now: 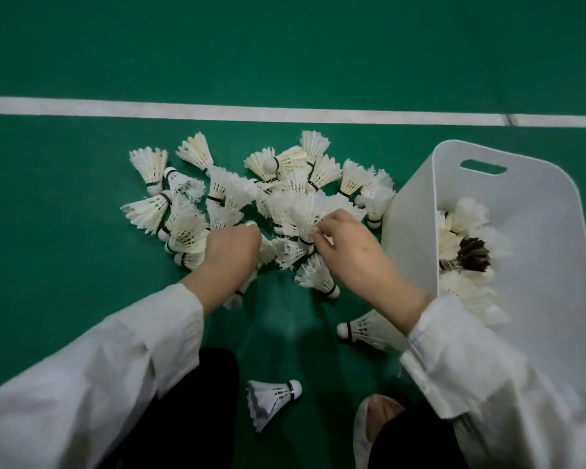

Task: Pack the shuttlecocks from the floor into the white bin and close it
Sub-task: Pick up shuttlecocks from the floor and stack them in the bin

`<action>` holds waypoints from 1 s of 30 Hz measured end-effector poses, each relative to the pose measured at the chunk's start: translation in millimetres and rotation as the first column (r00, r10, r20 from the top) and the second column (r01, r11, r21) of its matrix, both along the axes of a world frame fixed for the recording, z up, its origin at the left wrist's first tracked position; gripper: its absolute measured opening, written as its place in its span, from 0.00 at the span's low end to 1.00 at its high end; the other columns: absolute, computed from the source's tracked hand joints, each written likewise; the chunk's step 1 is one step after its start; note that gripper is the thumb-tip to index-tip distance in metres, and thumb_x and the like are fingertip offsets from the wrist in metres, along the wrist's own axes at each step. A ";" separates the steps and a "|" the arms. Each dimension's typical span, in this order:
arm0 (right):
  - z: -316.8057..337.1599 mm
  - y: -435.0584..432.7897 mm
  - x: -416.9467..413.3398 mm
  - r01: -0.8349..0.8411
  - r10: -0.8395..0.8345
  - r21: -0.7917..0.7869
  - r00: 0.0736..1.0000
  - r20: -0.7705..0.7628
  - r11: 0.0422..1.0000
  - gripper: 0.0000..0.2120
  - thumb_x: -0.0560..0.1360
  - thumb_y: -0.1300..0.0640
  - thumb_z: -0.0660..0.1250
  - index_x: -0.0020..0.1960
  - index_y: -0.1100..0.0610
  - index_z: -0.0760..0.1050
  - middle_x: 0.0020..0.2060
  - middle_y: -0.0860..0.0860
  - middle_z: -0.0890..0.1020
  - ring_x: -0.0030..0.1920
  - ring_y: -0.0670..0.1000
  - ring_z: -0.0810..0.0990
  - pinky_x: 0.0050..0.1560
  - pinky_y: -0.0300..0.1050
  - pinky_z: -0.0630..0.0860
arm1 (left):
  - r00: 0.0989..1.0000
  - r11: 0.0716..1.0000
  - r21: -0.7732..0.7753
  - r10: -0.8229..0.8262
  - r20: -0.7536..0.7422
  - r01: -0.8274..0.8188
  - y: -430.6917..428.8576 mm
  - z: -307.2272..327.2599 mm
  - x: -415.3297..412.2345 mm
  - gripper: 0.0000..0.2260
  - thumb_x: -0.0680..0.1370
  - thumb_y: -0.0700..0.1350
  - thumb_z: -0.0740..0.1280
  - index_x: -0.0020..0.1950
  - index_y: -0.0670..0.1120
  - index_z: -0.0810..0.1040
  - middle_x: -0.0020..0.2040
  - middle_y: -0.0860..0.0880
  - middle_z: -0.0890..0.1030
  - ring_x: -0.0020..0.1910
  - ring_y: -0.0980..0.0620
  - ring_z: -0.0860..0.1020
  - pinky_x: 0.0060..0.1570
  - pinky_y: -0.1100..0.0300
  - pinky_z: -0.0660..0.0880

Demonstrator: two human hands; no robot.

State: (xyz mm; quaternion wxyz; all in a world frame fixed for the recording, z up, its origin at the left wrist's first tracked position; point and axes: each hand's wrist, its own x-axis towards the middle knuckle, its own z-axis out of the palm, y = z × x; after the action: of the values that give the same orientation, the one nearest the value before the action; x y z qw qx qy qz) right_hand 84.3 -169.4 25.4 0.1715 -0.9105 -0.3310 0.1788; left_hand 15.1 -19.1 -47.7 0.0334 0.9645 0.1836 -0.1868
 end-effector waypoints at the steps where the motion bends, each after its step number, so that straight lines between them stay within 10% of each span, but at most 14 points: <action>1: 3.5 -2.1 2.3 0.002 -0.002 0.010 1.000 0.003 1.000 0.14 0.80 0.56 0.57 0.53 0.62 0.78 0.52 0.53 0.75 0.48 0.51 0.76 0.50 0.38 0.68 | 0.997 0.999 -0.027 0.031 0.064 -0.030 3.7 1.2 -0.5 0.03 0.77 0.41 0.61 0.43 0.45 0.70 0.31 0.51 0.69 0.28 0.52 0.68 0.27 0.60 0.63; 13: 129.5 -59.7 53.9 -0.062 0.065 -0.056 0.996 0.062 0.997 0.15 0.78 0.47 0.58 0.49 0.55 0.79 0.51 0.49 0.74 0.48 0.49 0.75 0.46 0.40 0.64 | 0.887 0.907 -0.418 0.236 0.396 -0.055 3.4 129.2 15.0 0.19 0.78 0.57 0.60 0.44 0.45 0.82 0.27 0.48 0.77 0.24 0.50 0.71 0.26 0.62 0.69; 18: 147.6 -129.0 60.0 0.144 -0.145 -0.054 0.989 -0.019 0.988 0.10 0.77 0.50 0.61 0.43 0.53 0.78 0.46 0.53 0.81 0.45 0.60 0.80 0.46 0.50 0.75 | 0.919 0.848 -0.518 0.110 0.378 0.111 -43.4 172.8 55.1 0.21 0.78 0.55 0.60 0.42 0.38 0.80 0.24 0.48 0.68 0.23 0.51 0.62 0.25 0.62 0.62; 24: 118.0 -219.8 58.2 0.315 -0.338 -0.203 0.937 -0.089 0.927 0.07 0.76 0.52 0.65 0.42 0.52 0.78 0.34 0.46 0.80 0.39 0.53 0.80 0.35 0.39 0.70 | 0.938 0.796 -0.535 -0.111 0.328 0.282 -127.4 186.2 105.2 0.19 0.78 0.55 0.62 0.46 0.40 0.81 0.27 0.48 0.71 0.24 0.51 0.65 0.19 0.65 0.62; 30: 52.6 -268.6 48.4 0.297 -0.367 -0.401 0.924 -0.108 0.866 0.10 0.75 0.54 0.63 0.49 0.56 0.81 0.47 0.52 0.84 0.41 0.49 0.77 0.39 0.39 0.70 | 0.919 0.715 -0.586 -0.224 0.325 0.382 -195.4 147.3 115.6 0.19 0.78 0.55 0.61 0.46 0.40 0.82 0.24 0.52 0.75 0.21 0.54 0.69 0.23 0.63 0.65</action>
State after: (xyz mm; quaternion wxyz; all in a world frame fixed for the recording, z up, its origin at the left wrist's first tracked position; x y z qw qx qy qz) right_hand 132.7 -437.9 77.9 0.0506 -0.9496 -0.1113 0.2886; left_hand 130.8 -214.5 99.6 0.3488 0.9267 -0.0576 -0.1275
